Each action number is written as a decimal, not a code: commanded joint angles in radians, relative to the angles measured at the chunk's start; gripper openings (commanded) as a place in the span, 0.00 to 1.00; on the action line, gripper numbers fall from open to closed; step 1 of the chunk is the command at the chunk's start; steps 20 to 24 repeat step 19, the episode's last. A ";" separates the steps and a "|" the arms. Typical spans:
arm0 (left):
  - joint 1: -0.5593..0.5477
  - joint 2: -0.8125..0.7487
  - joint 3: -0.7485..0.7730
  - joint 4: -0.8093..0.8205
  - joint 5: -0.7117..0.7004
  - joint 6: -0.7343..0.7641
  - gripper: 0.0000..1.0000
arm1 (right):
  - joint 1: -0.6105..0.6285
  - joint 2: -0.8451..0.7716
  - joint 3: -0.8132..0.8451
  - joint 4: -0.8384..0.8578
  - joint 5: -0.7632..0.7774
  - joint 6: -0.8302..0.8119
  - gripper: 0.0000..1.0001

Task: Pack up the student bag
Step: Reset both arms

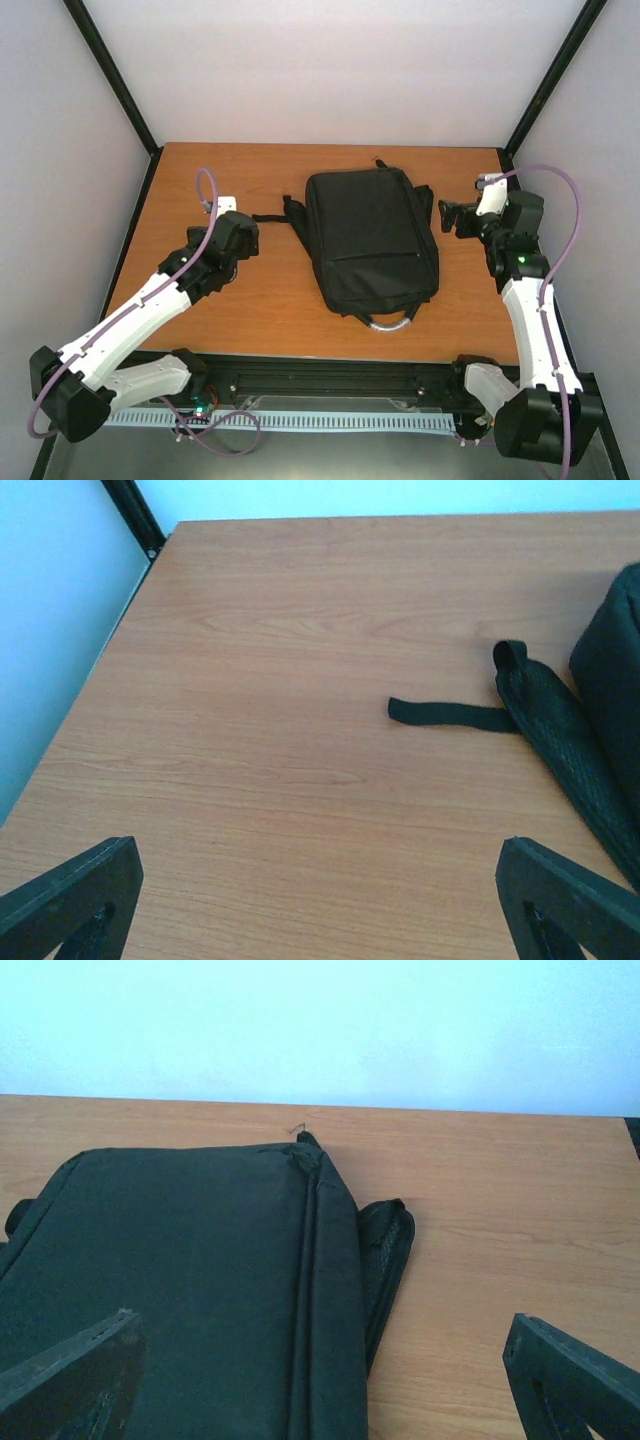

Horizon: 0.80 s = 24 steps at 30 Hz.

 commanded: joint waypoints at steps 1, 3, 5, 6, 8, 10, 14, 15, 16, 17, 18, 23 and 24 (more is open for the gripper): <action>0.025 -0.058 0.005 0.062 -0.058 -0.049 1.00 | -0.006 -0.074 -0.095 0.177 0.028 -0.007 1.00; 0.027 -0.072 -0.007 0.064 -0.068 -0.046 1.00 | -0.007 -0.076 -0.097 0.177 0.000 -0.011 1.00; 0.027 -0.076 -0.006 0.047 -0.094 -0.064 1.00 | -0.006 -0.075 -0.090 0.171 -0.018 0.003 1.00; 0.027 -0.077 -0.007 0.043 -0.105 -0.070 1.00 | -0.007 -0.075 -0.088 0.167 -0.028 0.007 1.00; 0.027 -0.078 -0.009 0.041 -0.120 -0.076 1.00 | -0.006 -0.078 -0.094 0.161 -0.036 0.010 1.00; 0.027 -0.078 -0.004 0.036 -0.116 -0.077 1.00 | -0.005 -0.076 -0.102 0.165 -0.039 0.008 1.00; 0.027 -0.077 -0.001 0.036 -0.115 -0.082 1.00 | -0.006 -0.051 -0.090 0.153 -0.036 0.008 1.00; 0.027 -0.075 -0.002 0.035 -0.113 -0.081 1.00 | -0.006 -0.048 -0.091 0.151 -0.038 0.002 1.00; 0.027 -0.073 0.000 0.034 -0.110 -0.081 1.00 | -0.006 -0.048 -0.093 0.150 -0.043 -0.007 1.00; 0.027 -0.070 0.000 0.033 -0.107 -0.081 1.00 | -0.006 -0.048 -0.095 0.149 -0.046 -0.011 1.00; 0.027 -0.067 0.002 0.032 -0.105 -0.081 1.00 | -0.005 -0.048 -0.094 0.147 -0.044 -0.013 1.00; 0.027 -0.063 0.004 0.032 -0.104 -0.081 1.00 | -0.005 -0.051 -0.091 0.146 -0.040 -0.015 1.00; 0.027 -0.063 0.004 0.032 -0.104 -0.081 1.00 | -0.005 -0.051 -0.091 0.146 -0.040 -0.015 1.00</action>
